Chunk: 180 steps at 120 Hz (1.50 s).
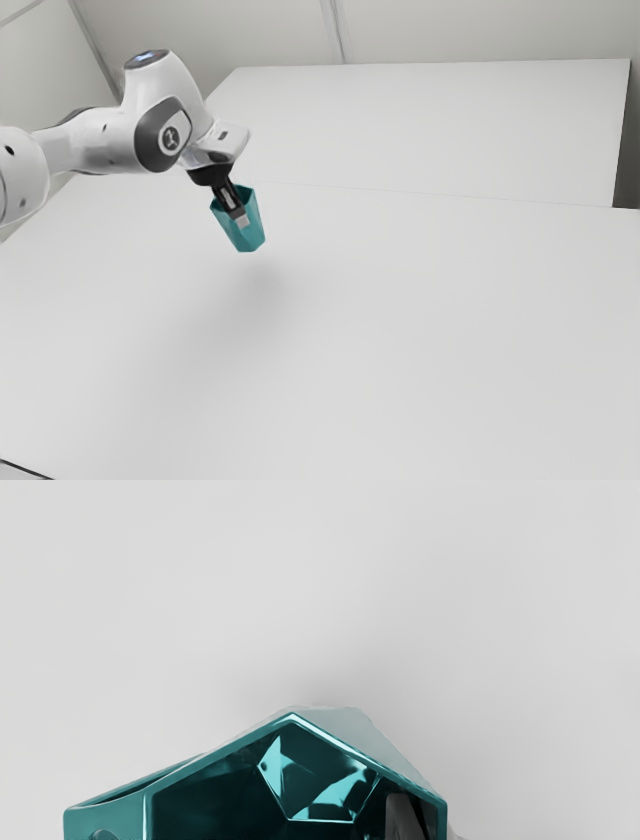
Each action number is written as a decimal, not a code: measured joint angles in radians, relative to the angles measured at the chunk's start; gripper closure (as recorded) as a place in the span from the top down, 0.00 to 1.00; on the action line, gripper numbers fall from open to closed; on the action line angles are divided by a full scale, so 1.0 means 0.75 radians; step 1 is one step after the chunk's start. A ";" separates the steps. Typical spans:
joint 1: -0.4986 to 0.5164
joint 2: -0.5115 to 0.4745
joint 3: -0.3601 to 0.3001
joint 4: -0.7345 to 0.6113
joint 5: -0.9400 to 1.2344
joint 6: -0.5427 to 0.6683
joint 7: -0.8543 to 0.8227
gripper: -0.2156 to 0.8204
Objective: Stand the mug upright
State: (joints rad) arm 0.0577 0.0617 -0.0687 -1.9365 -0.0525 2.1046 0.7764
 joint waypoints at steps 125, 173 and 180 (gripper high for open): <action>-0.017 0.269 0.020 0.018 0.268 0.025 -0.714 0.11; -0.061 0.329 0.018 0.231 0.265 -0.082 -0.794 0.65; -0.064 0.331 0.018 0.254 0.265 -0.091 -0.803 0.68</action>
State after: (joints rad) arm 0.0094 0.3099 -0.0552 -1.7458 0.1464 2.0362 0.1741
